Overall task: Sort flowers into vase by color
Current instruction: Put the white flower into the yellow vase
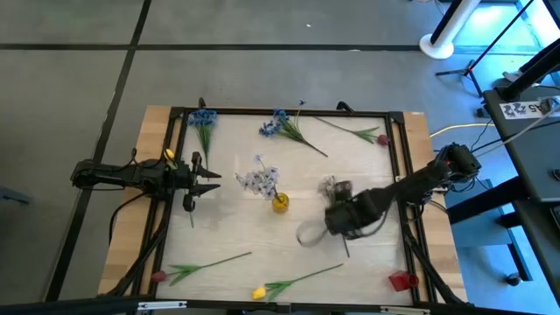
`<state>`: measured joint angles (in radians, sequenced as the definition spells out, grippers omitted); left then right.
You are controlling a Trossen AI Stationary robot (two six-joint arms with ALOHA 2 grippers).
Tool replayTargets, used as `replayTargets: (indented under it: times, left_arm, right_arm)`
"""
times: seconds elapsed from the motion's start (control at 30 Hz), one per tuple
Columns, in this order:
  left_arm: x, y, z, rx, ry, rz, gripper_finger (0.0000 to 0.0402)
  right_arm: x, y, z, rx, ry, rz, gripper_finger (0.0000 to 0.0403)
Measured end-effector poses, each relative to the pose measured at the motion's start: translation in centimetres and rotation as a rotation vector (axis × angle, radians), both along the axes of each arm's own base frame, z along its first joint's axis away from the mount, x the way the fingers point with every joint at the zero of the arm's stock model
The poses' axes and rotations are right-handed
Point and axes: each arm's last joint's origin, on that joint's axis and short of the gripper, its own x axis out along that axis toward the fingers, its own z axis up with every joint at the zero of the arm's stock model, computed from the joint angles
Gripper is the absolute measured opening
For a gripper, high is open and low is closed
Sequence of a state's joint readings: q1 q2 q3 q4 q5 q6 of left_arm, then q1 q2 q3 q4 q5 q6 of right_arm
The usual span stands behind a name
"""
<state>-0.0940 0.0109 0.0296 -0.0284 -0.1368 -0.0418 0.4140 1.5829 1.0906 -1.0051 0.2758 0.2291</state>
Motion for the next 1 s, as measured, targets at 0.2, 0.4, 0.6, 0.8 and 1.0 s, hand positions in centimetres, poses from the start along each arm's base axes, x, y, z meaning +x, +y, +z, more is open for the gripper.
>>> replayTargets:
  times: [0.2, 0.4, 0.6, 0.8, 1.0]
  left_arm:
    - [0.0, 0.0, 0.0, 0.000, 0.000, 0.000, 0.0135]
    - [0.0, 0.0, 0.0, 0.000, 0.000, 0.000, 0.0135]
    - [0.0, 0.0, 0.0, 0.000, 0.000, 0.000, 0.0135]
    - [0.0, 0.0, 0.0, 0.000, 0.000, 0.000, 0.0135]
    - [0.0, 0.0, 0.0, 0.000, 0.000, 0.000, 0.0135]
  right_arm:
    - [-0.3, -2.5, -1.6, 0.179, -0.079, -1.036, 0.0263]
    - [0.4, -3.0, -2.3, 0.317, -0.079, -1.207, 0.0247]
    - [1.0, -4.4, -3.6, 0.418, -0.108, -1.256, 0.0227]
    - [0.7, -5.1, -4.6, 0.422, -0.099, -1.274, 0.0184]
    - [0.8, -5.0, -4.9, 0.446, -0.131, -1.263, 0.0132]
